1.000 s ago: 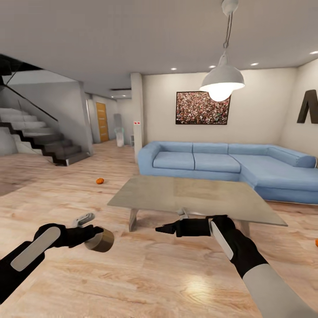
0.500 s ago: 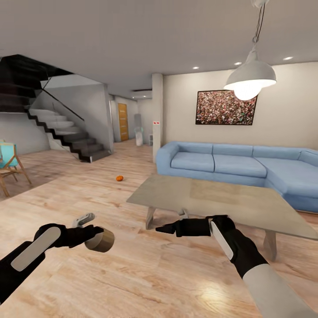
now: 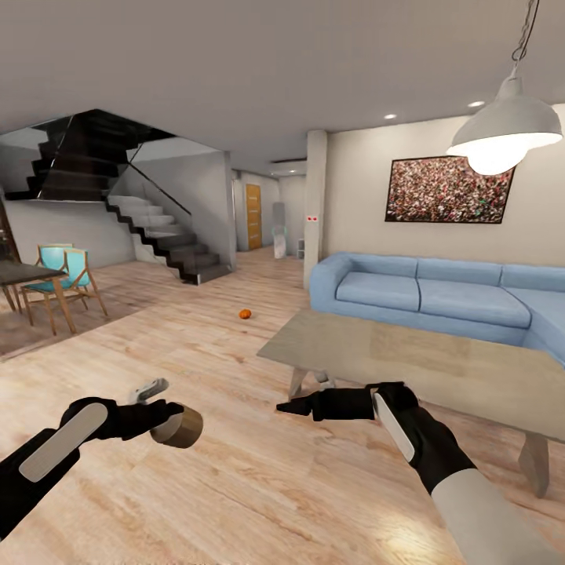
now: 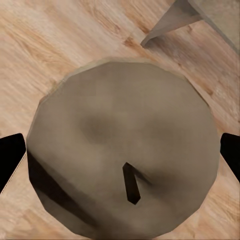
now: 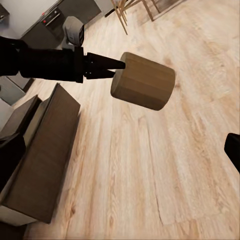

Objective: Place each of the two pumpkins and all three candles from the living room inside a cabinet in the living room (use any cabinet), then make sure every cabinet is closed, and position the cauldron so it is next to a table in the living room.

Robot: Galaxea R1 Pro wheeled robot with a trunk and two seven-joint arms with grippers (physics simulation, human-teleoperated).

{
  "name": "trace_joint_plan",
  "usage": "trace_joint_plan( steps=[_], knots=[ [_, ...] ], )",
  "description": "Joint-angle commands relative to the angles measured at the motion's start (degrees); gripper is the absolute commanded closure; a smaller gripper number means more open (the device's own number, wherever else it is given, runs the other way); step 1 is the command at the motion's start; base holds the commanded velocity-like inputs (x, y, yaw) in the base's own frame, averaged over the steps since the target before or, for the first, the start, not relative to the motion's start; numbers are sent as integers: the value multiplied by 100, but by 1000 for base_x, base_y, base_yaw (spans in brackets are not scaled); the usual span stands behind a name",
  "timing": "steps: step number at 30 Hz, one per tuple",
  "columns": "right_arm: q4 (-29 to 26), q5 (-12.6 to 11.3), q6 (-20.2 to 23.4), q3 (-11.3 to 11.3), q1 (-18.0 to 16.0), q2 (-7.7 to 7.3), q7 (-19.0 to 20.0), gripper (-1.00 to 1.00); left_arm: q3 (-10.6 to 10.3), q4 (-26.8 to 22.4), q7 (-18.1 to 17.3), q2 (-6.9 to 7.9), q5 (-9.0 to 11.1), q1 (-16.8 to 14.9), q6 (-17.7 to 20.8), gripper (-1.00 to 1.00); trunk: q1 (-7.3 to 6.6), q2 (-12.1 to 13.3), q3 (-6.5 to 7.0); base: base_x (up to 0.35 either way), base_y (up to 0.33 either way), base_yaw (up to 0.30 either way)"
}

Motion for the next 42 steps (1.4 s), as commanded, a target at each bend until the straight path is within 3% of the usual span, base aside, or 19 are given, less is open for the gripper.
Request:
trace_joint_plan(
  steps=[1, 42],
  knots=[
    [-6, -31, 31, 13, -4, -6, -8, -100, -14, -5, 47, 3, 62, -11, -14, 100, -1, -4, -7, 0, 0, 290],
    [2, -31, 32, 9, -4, -5, -8, -100, -15, 39, 44, -7, 59, -8, -14, 100, -1, -4, -7, 17, -16, 290]
  ],
)
